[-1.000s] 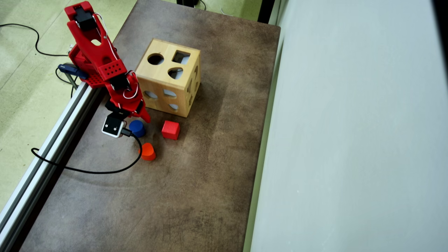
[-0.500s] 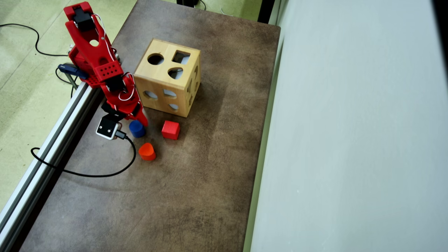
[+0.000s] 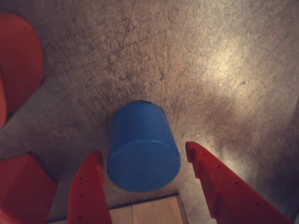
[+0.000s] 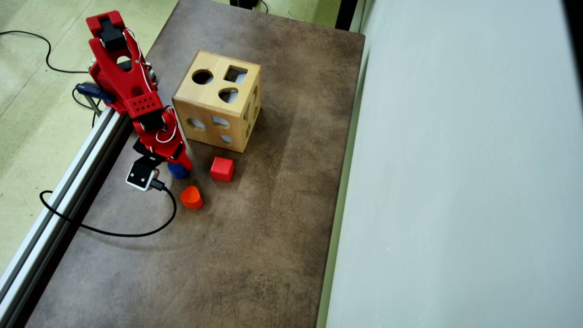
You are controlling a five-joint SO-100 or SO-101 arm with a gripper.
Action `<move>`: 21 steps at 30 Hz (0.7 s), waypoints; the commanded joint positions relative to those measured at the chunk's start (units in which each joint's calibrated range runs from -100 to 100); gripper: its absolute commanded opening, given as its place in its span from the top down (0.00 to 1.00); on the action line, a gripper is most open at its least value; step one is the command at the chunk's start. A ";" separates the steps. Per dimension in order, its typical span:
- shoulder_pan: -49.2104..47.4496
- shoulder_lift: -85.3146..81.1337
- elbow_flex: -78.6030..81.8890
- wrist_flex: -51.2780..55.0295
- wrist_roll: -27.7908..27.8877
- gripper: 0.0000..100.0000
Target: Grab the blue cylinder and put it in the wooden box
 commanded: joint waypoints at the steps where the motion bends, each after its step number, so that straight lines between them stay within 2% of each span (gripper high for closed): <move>1: -0.07 0.75 -3.12 -0.48 0.15 0.72; 9: -0.22 1.09 -3.21 -0.48 0.15 0.74; 21: -0.59 1.01 -3.93 -0.56 -0.24 0.90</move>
